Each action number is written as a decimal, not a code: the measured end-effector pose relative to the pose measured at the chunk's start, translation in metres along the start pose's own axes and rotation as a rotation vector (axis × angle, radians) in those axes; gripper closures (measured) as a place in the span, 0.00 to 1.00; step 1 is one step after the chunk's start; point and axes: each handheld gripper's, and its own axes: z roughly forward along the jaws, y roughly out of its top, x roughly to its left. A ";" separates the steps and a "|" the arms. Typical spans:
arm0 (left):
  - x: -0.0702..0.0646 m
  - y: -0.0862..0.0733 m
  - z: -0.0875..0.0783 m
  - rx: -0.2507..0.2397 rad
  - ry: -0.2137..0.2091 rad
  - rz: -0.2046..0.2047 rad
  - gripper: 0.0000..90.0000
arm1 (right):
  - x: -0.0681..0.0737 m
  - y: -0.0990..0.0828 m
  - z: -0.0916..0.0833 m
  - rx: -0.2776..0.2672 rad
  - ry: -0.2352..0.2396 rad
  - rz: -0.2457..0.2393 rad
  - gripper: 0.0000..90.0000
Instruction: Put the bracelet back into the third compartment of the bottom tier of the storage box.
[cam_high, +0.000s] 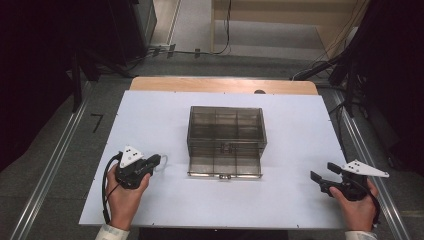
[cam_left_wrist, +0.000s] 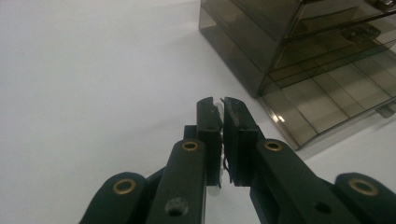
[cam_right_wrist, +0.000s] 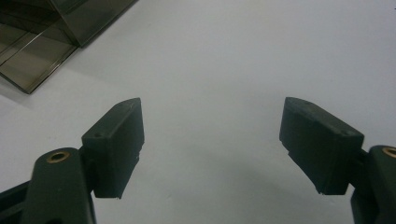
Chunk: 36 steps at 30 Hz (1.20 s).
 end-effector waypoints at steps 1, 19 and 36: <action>-0.001 0.001 -0.001 -0.003 -0.001 0.002 0.96 | 0.000 0.000 0.000 -0.001 -0.001 -0.001 0.23; -0.021 0.010 -0.003 -0.028 -0.064 0.011 0.96 | 0.000 0.000 0.000 -0.003 0.003 0.000 0.23; -0.038 0.016 0.004 -0.046 -0.103 0.036 0.96 | -0.001 0.000 0.000 -0.005 0.005 -0.004 0.23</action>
